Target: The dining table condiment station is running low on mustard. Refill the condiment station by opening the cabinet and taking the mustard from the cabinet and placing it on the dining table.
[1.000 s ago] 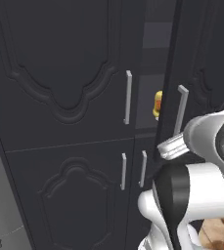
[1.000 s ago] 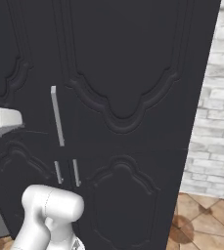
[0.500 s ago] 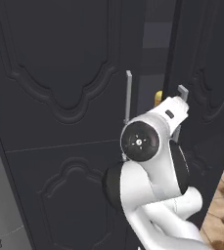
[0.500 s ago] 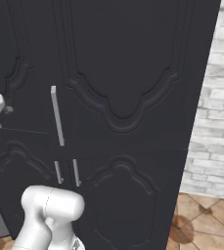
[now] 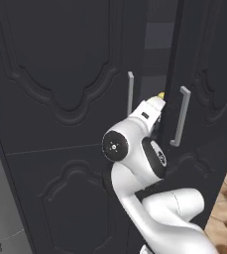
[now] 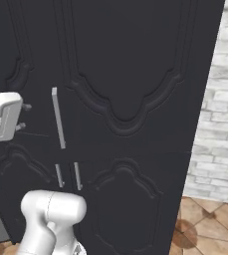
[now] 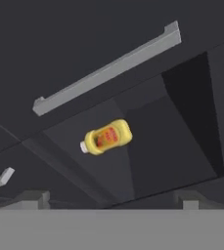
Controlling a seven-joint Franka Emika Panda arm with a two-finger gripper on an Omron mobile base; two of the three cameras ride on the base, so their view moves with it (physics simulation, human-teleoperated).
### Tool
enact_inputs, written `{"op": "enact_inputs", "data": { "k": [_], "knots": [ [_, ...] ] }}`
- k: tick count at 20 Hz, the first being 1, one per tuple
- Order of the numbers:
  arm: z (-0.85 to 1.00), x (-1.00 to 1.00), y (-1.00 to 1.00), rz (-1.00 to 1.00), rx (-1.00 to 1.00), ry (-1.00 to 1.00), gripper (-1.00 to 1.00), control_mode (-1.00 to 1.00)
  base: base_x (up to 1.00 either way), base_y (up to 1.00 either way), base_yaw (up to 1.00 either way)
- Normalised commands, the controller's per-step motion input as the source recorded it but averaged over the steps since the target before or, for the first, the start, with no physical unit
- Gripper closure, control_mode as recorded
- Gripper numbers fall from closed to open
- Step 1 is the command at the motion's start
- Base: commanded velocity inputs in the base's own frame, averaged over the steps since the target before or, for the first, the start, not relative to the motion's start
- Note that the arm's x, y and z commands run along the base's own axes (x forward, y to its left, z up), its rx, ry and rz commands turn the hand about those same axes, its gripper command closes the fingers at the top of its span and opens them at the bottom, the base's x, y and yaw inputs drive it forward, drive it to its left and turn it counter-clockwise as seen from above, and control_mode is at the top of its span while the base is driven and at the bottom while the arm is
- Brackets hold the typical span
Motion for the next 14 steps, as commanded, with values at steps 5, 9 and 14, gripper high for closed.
{"op": "enact_inputs", "data": {
  "k": [5,9,14],
  "knots": [
    [-0.02,0.23,-0.17,-0.02,-0.10,0.00,-1.00,-1.00,0.00,0.00,0.00],
    [-0.10,0.66,0.00,0.00,-0.07,0.03,-1.00,-1.00,0.00,0.00,0.00],
    [-0.14,0.68,0.00,0.00,-0.06,0.04,-1.00,-1.00,0.00,0.00,0.00]
  ]
}}
